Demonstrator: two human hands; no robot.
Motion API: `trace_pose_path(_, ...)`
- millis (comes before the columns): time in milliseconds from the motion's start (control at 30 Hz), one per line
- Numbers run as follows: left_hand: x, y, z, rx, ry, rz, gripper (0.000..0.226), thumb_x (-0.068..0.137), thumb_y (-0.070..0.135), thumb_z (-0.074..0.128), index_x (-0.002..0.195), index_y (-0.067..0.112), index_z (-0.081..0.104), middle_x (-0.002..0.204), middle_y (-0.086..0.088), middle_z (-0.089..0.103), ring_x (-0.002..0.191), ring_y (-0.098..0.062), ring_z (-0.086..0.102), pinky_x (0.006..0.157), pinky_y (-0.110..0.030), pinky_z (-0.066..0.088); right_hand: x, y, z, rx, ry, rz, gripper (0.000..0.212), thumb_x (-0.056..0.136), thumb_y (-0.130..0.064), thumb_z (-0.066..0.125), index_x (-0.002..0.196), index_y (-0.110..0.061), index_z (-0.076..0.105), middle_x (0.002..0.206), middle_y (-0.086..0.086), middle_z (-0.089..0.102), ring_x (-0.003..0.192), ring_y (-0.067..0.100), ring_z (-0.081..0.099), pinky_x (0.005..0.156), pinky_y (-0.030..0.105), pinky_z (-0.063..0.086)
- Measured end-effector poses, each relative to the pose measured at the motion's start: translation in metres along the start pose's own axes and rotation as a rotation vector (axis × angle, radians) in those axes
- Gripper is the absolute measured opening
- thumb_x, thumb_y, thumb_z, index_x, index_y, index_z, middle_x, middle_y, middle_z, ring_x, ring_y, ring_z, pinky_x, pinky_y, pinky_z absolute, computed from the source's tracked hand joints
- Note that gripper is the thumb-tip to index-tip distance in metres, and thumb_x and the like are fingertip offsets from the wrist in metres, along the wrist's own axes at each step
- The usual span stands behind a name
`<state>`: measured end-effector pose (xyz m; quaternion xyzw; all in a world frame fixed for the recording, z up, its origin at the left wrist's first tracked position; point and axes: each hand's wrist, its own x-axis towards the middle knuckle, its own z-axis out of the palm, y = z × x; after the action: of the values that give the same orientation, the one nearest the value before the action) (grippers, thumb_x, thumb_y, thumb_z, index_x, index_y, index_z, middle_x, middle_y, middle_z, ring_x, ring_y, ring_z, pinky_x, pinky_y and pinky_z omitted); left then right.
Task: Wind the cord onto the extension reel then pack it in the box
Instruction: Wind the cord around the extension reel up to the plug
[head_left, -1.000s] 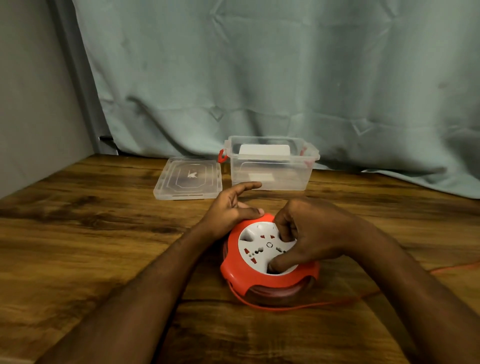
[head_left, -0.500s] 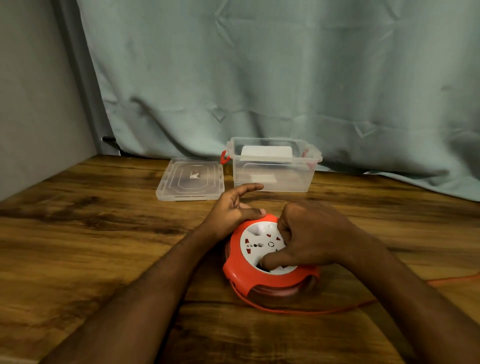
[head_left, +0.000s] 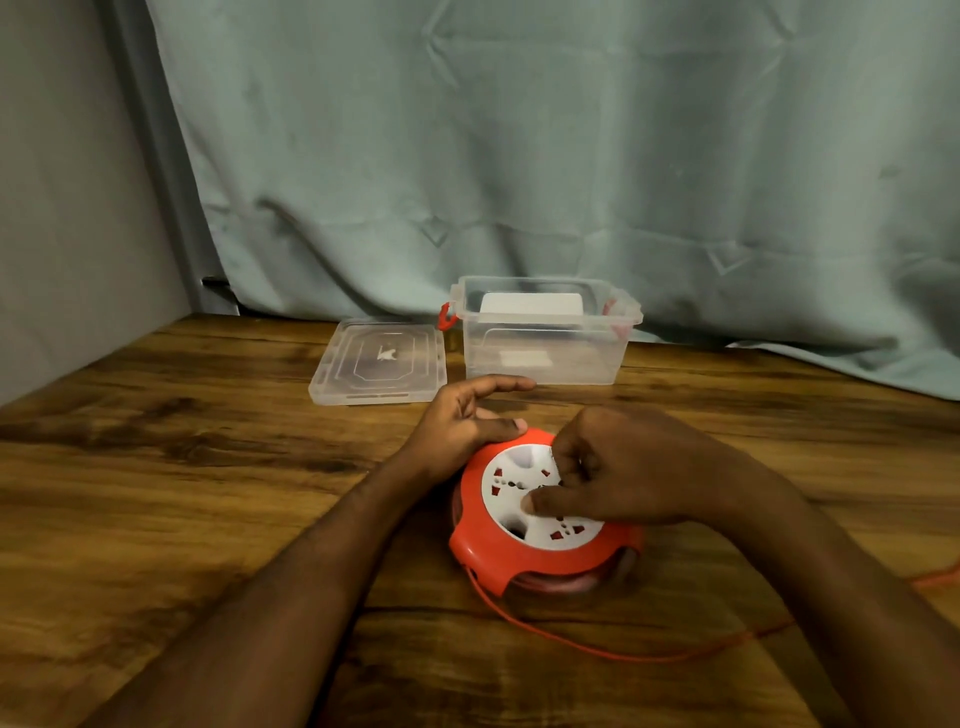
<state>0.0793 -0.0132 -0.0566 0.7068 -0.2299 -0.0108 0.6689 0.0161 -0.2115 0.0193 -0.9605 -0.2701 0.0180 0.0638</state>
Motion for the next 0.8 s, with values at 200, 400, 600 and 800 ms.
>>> trace_pose_path(200, -0.001, 0.0, -0.003, 0.007, -0.065, 0.02, 0.048, 0.09, 0.004, 0.065, 0.134, 0.02, 0.057, 0.087, -0.037, 0.068, 0.072, -0.038, 0.07, 0.06, -0.035, 0.059, -0.002, 0.012, -0.009, 0.082, -0.071, -0.062, 0.032, 0.082, -0.031, 0.079, 0.108, -0.039, 0.06, 0.068, -0.041, 0.057, 0.064, -0.001, 0.057, 0.054, 0.02, 0.039)
trace_pose_path(400, -0.001, 0.0, -0.003, -0.04, -0.165, -0.031, 0.054, 0.091, 0.001, 0.063, 0.14, 0.019, 0.052, 0.079, -0.02, 0.073, 0.063, -0.026, 0.071, 0.056, -0.03, 0.057, -0.005, 0.01, -0.01, 0.15, -0.16, -0.107, 0.056, 0.085, -0.023, 0.078, 0.13, -0.05, 0.059, 0.058, -0.045, 0.054, 0.055, -0.012, 0.057, 0.048, 0.014, 0.036)
trace_pose_path(600, 0.0, -0.002, -0.003, -0.073, -0.153, -0.041, 0.059, 0.086, 0.005, 0.068, 0.14, 0.023, 0.052, 0.094, -0.034, 0.07, 0.079, -0.049, 0.068, 0.068, -0.041, 0.056, -0.01, 0.001, -0.014, 0.124, -0.167, -0.128, 0.056, 0.083, -0.025, 0.08, 0.133, -0.043, 0.062, 0.06, -0.06, 0.042, 0.062, -0.023, 0.053, 0.048, 0.01, 0.041)
trace_pose_path(800, -0.001, 0.001, -0.001, -0.122, -0.141, -0.031, 0.064, 0.081, 0.006, 0.07, 0.141, 0.022, 0.051, 0.094, -0.035, 0.069, 0.068, -0.028, 0.073, 0.06, -0.033, 0.059, -0.011, -0.003, -0.016, 0.109, -0.149, -0.115, 0.057, 0.081, -0.027, 0.083, 0.133, -0.037, 0.063, 0.054, -0.057, 0.04, 0.06, -0.027, 0.049, 0.048, 0.008, 0.04)
